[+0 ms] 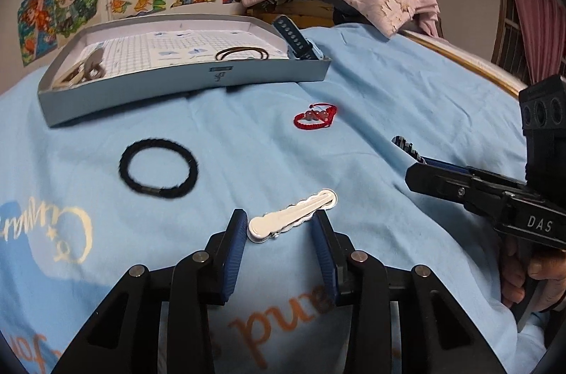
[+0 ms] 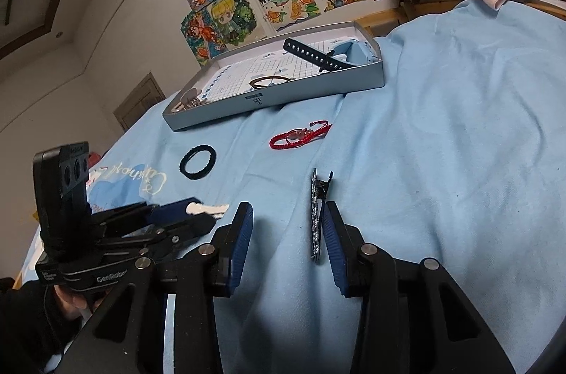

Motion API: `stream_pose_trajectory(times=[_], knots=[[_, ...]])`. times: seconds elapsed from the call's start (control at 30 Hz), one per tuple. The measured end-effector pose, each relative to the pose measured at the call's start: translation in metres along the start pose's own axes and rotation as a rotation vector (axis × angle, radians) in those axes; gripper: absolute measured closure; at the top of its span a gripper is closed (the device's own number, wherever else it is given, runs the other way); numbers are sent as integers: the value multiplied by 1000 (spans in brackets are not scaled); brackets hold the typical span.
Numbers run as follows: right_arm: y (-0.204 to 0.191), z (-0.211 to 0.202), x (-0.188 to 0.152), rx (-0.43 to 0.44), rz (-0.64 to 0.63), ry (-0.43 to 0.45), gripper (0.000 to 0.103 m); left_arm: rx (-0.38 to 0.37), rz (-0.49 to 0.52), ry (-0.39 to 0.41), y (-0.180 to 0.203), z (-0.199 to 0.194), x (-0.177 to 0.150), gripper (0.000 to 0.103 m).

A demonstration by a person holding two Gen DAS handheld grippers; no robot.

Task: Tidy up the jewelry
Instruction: 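Grasp the white hair clip with the left tool while the right tool grasps the striped clip, then carry both clips into the grey tray and open both tools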

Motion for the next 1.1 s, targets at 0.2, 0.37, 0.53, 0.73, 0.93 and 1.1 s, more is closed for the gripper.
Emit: stream_pose_trajectory(times=[0.2, 0.37, 0.53, 0.73, 0.93, 1.1], knots=[[4, -1, -1, -4, 22, 11, 78, -18, 34, 10, 5, -3, -4, 75], [5, -2, -1, -3, 32, 18, 82, -37, 65, 18, 10, -11, -9, 86], [7, -2, -1, -10, 38, 22, 85, -27, 92, 35, 18, -16, -10, 86], [4, -4, -1, 18, 31, 33, 94, -19, 36, 57, 19, -28, -18, 86], [-1, -6, 1, 36, 15, 38, 95, 24, -22, 64, 16, -35, -22, 87], [-7, -10, 2, 51, -11, 53, 95, 71, -69, 72, 9, -41, -20, 87]])
Point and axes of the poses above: each gripper's, at about its wrist camera, not at the fingertips, and z roughly the way its jaws point, y to its right, x to its top, the point moved 3 cm from there along z, roughly the way its jaws point, and after that the axes turned 15 degrees about x, right-handed, at the moved point
